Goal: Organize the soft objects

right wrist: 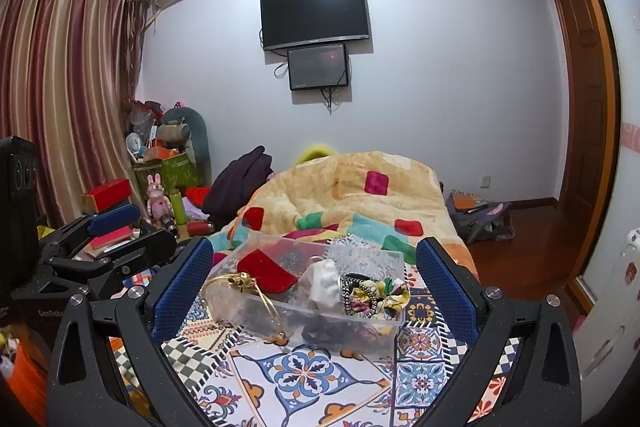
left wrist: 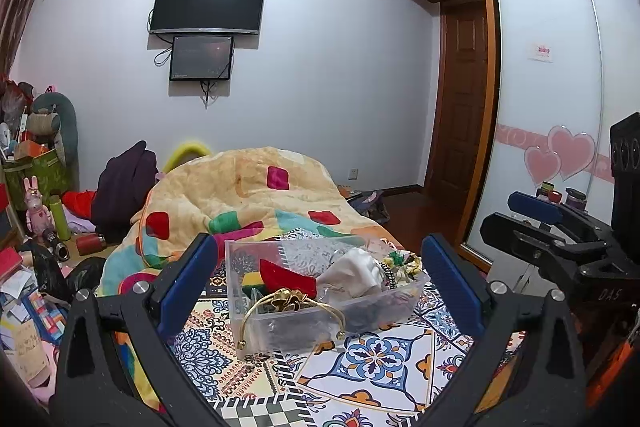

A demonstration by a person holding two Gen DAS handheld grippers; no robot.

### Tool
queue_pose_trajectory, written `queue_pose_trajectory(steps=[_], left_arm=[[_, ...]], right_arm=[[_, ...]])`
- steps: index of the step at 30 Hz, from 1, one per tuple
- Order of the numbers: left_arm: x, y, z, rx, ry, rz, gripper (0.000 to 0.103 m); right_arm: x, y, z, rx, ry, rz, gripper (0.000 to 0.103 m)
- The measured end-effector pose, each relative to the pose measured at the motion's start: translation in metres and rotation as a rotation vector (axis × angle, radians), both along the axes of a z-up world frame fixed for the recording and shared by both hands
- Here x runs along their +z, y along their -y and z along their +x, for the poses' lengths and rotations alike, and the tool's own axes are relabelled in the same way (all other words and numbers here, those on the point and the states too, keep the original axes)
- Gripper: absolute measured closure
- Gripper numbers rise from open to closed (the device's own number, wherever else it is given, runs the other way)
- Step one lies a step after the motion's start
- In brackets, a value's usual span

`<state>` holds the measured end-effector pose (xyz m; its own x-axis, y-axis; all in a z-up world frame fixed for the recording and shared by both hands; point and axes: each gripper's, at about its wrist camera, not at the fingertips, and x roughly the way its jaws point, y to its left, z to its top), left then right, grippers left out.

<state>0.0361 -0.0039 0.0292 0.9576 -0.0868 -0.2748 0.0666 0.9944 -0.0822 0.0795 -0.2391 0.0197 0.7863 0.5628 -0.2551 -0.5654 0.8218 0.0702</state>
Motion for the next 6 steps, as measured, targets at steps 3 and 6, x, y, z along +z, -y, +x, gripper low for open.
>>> queue_pose_trajectory(steps=[3,6], left_arm=[[-0.0006,-0.0001,0.0000,-0.016,-0.007,-0.008,0.000],[-0.0012,0.0016,0.0004,-0.018,-0.010,-0.004,0.000]], right_arm=[[-0.0015,-0.0004,0.0014,0.001,-0.007,-0.001,0.002],[-0.0025,-0.0009,0.0037,0.000,-0.014,-0.003,0.002]])
